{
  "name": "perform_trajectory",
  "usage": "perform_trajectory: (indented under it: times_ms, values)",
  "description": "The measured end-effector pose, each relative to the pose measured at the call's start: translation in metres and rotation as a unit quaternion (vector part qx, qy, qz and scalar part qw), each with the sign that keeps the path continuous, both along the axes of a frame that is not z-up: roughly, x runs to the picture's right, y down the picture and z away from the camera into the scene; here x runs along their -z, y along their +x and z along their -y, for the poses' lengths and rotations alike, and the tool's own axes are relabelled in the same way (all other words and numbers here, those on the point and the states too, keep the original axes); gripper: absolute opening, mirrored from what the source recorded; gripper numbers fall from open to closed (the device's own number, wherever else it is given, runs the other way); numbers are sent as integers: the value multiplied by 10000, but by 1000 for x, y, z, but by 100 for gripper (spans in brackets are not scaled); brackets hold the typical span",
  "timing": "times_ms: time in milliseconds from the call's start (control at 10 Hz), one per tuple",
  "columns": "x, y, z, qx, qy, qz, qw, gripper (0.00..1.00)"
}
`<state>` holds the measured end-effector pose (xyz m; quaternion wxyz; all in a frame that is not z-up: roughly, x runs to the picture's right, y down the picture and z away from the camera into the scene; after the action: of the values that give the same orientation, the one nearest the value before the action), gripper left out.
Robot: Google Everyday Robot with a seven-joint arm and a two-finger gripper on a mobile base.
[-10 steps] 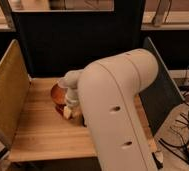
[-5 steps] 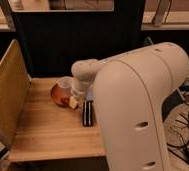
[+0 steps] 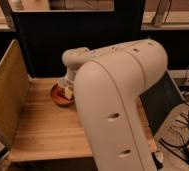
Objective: Place the pepper in the ceramic bowl
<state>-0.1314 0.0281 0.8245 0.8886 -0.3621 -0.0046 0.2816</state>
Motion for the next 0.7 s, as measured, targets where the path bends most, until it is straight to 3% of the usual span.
perform_trajectory:
  times_ms: [200, 300, 700]
  values:
    - [-14, -20, 2, 136, -142, 122, 9997, 2]
    - [-15, -21, 2, 142, -150, 130, 9997, 8]
    - [-15, -20, 2, 144, -158, 125, 9997, 47]
